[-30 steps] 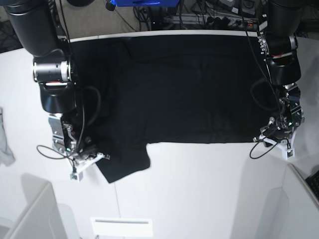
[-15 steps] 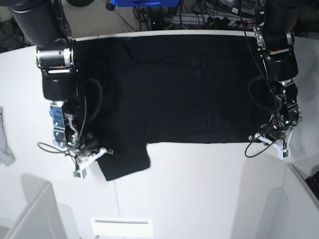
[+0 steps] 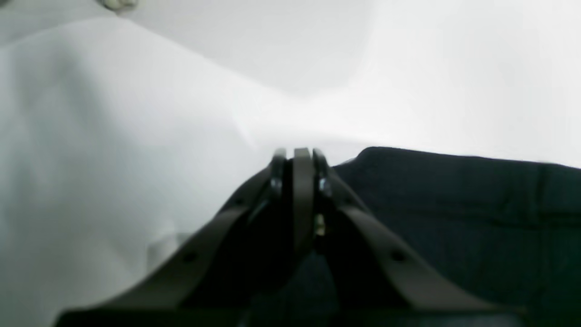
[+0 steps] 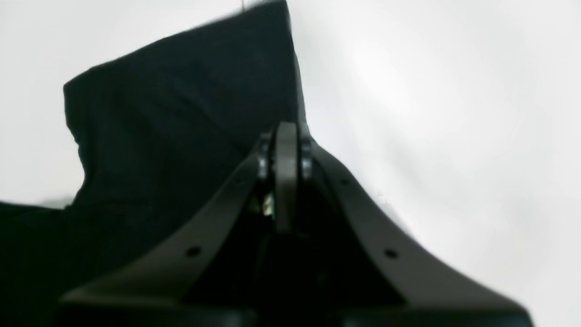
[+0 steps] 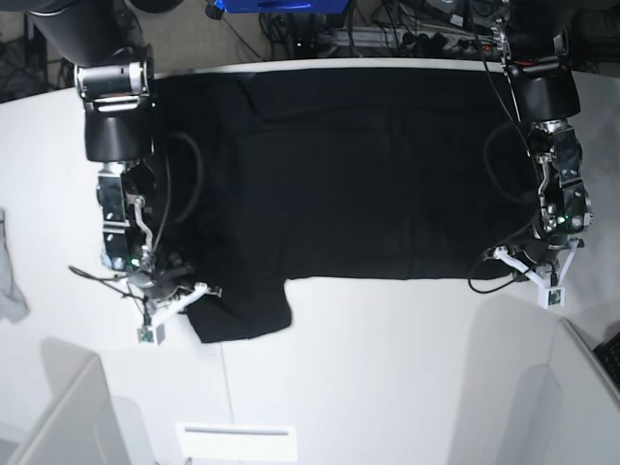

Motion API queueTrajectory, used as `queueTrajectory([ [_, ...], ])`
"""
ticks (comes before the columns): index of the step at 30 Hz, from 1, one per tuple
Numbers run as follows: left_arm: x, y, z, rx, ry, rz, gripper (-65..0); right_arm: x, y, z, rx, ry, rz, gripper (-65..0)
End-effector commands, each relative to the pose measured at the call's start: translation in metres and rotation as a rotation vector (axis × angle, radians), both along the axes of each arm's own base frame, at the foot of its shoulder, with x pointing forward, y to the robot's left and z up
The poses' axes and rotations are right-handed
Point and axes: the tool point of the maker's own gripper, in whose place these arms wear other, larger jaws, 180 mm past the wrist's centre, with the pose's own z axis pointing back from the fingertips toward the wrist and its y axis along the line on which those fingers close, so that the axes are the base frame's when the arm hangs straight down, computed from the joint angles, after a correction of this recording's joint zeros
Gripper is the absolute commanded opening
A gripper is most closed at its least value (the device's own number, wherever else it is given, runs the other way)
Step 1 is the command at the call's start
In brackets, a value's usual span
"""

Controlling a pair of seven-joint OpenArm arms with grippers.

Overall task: Fold the T-shirt properly
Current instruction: 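Grasp the hem corners and fold the hem up onto the collar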

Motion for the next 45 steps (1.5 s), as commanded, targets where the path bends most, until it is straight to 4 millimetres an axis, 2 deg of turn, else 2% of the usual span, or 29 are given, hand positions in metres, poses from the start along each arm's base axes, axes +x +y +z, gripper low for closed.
queueTrajectory([
  [1,0.006,0.013,0.023,0.025,-0.069,0.014,-65.0,0.015,-0.002,0.028,-0.003,-0.082,0.002,-65.0],
  [4,-0.011,0.022,0.027,0.033,-0.045,0.037,-65.0,0.004,-0.010,0.030,0.006,-0.069,-0.024,-65.0],
  [8,-0.024,0.014,0.036,0.061,-0.027,-0.030,-65.0,-0.007,-0.019,0.034,0.021,-0.064,-0.053,-65.0],
  [16,-0.048,0.008,0.048,0.101,-0.045,-0.049,-65.0,-0.038,-0.009,0.041,0.013,-0.062,-0.016,-65.0],
  [20,-0.062,0.002,0.048,0.119,0.013,-0.068,-65.0,-0.054,-0.005,0.040,0.010,-0.039,0.001,-65.0],
  [23,-0.072,-0.007,0.054,0.152,0.029,-0.122,-65.0,-0.067,-0.017,0.045,0.012,-0.048,-0.036,-65.0],
  [26,-0.085,-0.001,0.065,0.191,0.034,-0.137,-65.0,-0.079,-0.024,0.048,0.009,-0.055,-0.053,-65.0],
  [31,-0.099,0.014,0.074,0.227,0.077,-0.113,-65.0,-0.095,-0.021,0.055,-0.003,-0.054,-0.038,-65.0],
  [35,-0.114,0.014,0.074,0.266,0.110,-0.150,-65.0,-0.110,-0.016,0.065,-0.011,-0.080,-0.021,-65.0],
  [38,-0.124,0.011,0.066,0.275,0.145,-0.182,-65.0,-0.121,-0.015,0.070,-0.017,-0.064,-0.012,-65.0],
  [43,-0.144,0.011,0.051,0.271,0.205,-0.195,-65.0,-0.141,-0.030,0.071,-0.012,-0.032,-0.067,-65.0],
  [45,-0.150,0.011,0.047,0.270,0.222,-0.198,-65.0,-0.151,-0.035,0.064,-0.017,-0.008,-0.079,-65.0],
])
